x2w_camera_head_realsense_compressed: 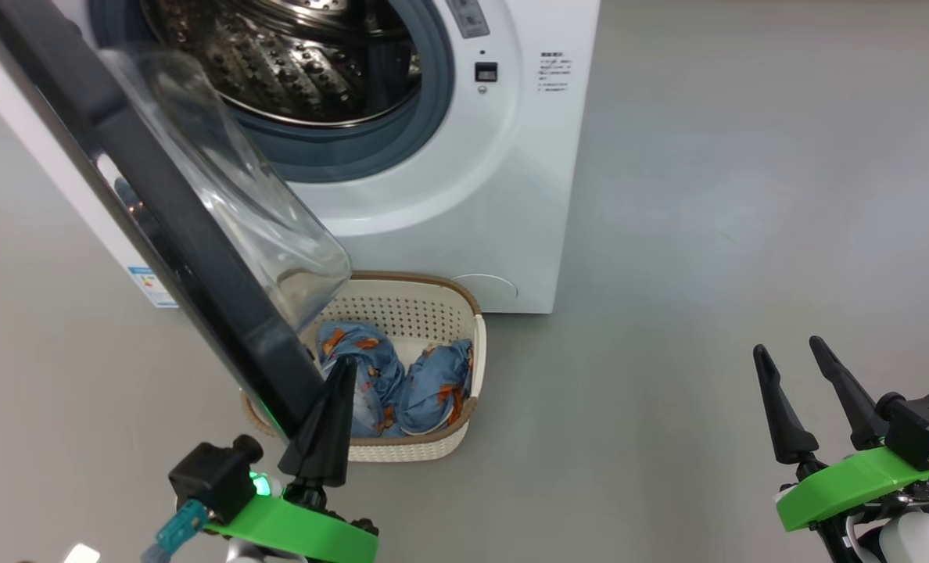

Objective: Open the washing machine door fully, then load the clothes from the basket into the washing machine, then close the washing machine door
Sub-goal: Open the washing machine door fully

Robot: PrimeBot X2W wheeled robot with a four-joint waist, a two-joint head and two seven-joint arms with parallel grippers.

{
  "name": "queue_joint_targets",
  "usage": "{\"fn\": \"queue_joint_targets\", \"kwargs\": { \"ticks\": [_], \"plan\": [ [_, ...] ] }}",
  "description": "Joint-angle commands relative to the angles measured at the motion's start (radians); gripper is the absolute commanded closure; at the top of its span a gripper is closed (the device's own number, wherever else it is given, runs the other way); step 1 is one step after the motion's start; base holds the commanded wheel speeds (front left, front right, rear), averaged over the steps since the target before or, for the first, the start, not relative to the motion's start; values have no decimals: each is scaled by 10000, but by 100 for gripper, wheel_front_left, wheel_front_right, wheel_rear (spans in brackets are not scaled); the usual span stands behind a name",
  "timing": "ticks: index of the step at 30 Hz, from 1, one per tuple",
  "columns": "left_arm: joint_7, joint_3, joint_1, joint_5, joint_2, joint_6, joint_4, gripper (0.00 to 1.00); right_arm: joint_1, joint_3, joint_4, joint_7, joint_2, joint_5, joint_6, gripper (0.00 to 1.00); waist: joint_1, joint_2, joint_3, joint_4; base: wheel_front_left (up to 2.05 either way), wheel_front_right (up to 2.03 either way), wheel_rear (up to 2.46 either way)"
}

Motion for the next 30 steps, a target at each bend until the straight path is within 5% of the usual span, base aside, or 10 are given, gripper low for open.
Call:
{"fn": "queue_joint_targets", "kwargs": {
  "ticks": [1,30],
  "plan": [
    [-106,541,-40,-11,153,46,-100,100,-197,100,-267,-122,-212,-108,56,0,0,-1,5,107,0,0,0],
    [-106,1809,877,178,152,382,-555,100,-198,62,-390,-122,-399,-188,56,0,0,-1,97,1750,0,0,0]
  ]
}}
